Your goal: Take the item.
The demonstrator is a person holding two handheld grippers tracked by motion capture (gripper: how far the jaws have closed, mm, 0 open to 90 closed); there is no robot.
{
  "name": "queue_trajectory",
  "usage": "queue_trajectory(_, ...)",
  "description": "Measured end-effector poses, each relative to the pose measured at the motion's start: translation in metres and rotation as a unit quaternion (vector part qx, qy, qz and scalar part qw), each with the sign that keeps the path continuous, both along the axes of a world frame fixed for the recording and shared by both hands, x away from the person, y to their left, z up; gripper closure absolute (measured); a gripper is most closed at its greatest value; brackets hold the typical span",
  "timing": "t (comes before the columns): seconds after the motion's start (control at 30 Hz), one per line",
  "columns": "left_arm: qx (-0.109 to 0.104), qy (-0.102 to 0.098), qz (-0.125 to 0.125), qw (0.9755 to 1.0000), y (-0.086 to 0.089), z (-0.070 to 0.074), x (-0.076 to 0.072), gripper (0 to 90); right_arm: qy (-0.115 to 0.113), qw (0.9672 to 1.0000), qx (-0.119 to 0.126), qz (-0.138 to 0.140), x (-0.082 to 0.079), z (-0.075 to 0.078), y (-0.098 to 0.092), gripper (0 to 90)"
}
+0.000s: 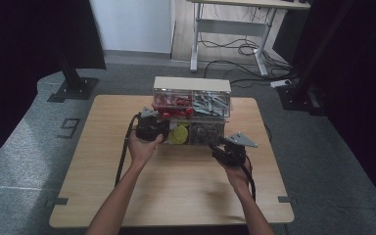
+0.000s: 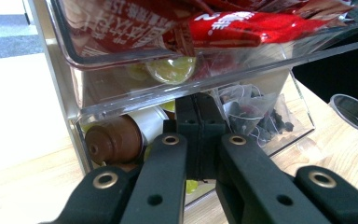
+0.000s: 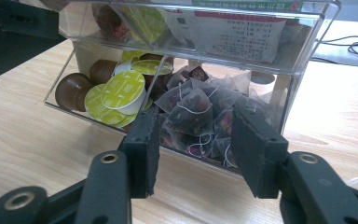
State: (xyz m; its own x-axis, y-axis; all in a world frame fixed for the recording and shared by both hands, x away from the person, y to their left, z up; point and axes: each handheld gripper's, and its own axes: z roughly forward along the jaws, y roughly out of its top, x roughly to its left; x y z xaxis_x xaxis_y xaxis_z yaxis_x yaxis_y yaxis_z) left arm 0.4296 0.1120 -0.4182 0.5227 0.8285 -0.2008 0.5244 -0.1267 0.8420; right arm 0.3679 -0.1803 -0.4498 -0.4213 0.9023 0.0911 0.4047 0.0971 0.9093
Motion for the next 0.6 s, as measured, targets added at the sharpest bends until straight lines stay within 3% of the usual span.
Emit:
queue_trajectory(0.27, 0.000, 0.001, 0.000, 1.0000, 0.000, 0.000, 0.000, 90.0, 0.005, 0.9999, -0.012, 0.007, 0.010, -0.006, 0.005, 60.8)
queue_trajectory(0.6, 0.001, 0.001, -0.002, 1.0000, 0.000, 0.001, 0.000, 90.0, 0.014, 0.9997, -0.018, 0.002, 0.020, -0.013, 0.010, 61.8)
